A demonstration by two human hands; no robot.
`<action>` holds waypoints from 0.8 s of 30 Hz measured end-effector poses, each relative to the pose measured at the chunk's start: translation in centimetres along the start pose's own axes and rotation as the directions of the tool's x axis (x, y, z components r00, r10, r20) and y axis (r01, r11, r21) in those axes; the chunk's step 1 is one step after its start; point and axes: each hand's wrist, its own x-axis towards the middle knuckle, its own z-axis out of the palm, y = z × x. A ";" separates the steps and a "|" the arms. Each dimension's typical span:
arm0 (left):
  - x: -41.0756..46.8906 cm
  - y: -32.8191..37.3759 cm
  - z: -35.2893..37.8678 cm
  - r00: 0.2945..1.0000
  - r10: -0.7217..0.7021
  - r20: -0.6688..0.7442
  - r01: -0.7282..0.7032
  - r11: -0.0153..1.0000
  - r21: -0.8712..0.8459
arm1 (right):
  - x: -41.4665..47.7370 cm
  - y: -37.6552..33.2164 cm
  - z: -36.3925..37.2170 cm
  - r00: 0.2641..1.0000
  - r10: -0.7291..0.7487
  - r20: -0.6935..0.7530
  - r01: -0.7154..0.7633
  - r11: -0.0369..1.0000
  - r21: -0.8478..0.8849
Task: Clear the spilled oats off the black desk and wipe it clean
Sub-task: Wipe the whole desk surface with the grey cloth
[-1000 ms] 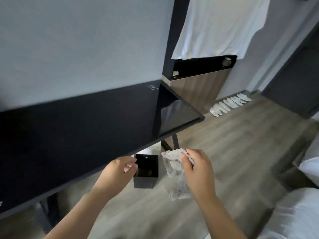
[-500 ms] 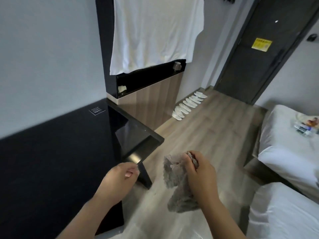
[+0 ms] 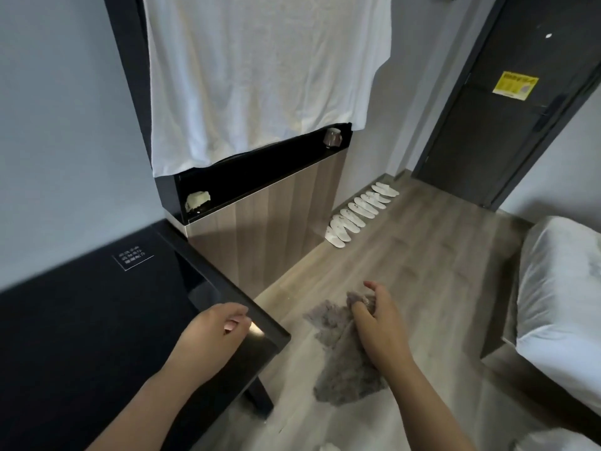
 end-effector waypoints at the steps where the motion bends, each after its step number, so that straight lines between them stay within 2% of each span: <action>1: 1.7 0.2 0.3 1.000 -0.002 -0.007 0.002 1.000 0.006 | 2.2 0.3 0.1 1.000 -0.001 0.011 0.001 1.000 -0.002; 6: 8.9 1.8 3.0 0.996 -0.075 -0.048 0.075 0.997 -0.012 | 13.1 1.5 0.1 0.990 -0.041 0.131 0.031 0.997 0.074; 12: 17.9 6.2 4.9 0.974 -0.155 -0.167 0.152 0.988 -0.030 | 28.9 0.2 -0.9 0.963 -0.193 0.189 0.180 0.980 0.081; 15: 21.3 6.1 4.9 0.937 -0.253 -0.240 0.244 0.967 -0.068 | 34.5 -0.6 0.8 0.939 -0.230 0.256 0.206 0.971 0.117; 19: 26.7 5.1 3.9 0.854 -0.352 -0.385 0.326 0.936 -0.132 | 41.6 -3.0 4.6 0.897 -0.294 0.331 0.270 0.956 0.115; 22: 30.7 4.0 3.8 0.799 -0.424 -0.427 0.381 0.906 -0.187 | 46.1 -3.3 8.1 0.875 -0.205 0.439 0.157 0.977 0.143; 24: 33.2 3.5 3.5 0.776 -0.446 -0.446 0.397 0.895 -0.204 | 48.9 -4.0 10.4 0.837 -0.108 0.536 -0.039 0.966 0.256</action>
